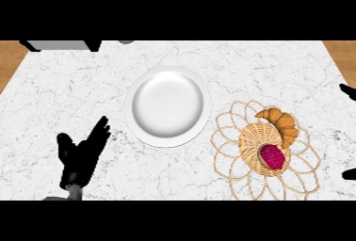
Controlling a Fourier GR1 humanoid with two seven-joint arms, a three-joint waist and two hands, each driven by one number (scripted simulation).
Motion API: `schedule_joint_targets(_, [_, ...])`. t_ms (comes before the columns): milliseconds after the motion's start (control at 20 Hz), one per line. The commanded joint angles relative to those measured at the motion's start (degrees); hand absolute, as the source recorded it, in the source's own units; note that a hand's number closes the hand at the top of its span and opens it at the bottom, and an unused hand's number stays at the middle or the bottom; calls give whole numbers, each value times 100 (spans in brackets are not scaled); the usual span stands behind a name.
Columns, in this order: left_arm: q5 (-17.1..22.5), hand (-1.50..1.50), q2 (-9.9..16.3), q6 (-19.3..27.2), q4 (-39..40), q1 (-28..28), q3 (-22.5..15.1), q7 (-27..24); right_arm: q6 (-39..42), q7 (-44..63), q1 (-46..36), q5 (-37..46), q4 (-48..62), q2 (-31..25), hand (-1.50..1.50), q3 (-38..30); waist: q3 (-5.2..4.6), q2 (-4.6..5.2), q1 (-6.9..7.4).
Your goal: Pick the cupcake from the placemat and place it in the plate
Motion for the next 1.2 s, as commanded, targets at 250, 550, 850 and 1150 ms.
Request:
schedule_joint_targets(250, [-104, 0, -188, -150, 282, -99, 149, -63, -112, 1442, 134, 1097, -1086, 855, -150, 725, -2, 13, -5])
schedule_joint_targets(550, [-333, 0, -191, 66, -390, -78, 94, 549, 255, 1832, 335, 1435, -1329, 1213, -150, 980, 1, 10, 1])
schedule_joint_targets(850, [-518, 0, -497, -76, -122, 166, 36, 98, 352, 1774, 247, 1946, -1074, 1871, -150, 1224, 1, 14, 13])
schedule_joint_targets(1150, [-478, 0, -368, -220, -170, 17, 338, 315, 124, 1740, 427, 2864, -1073, 2094, -150, 1434, 1, 12, 3])
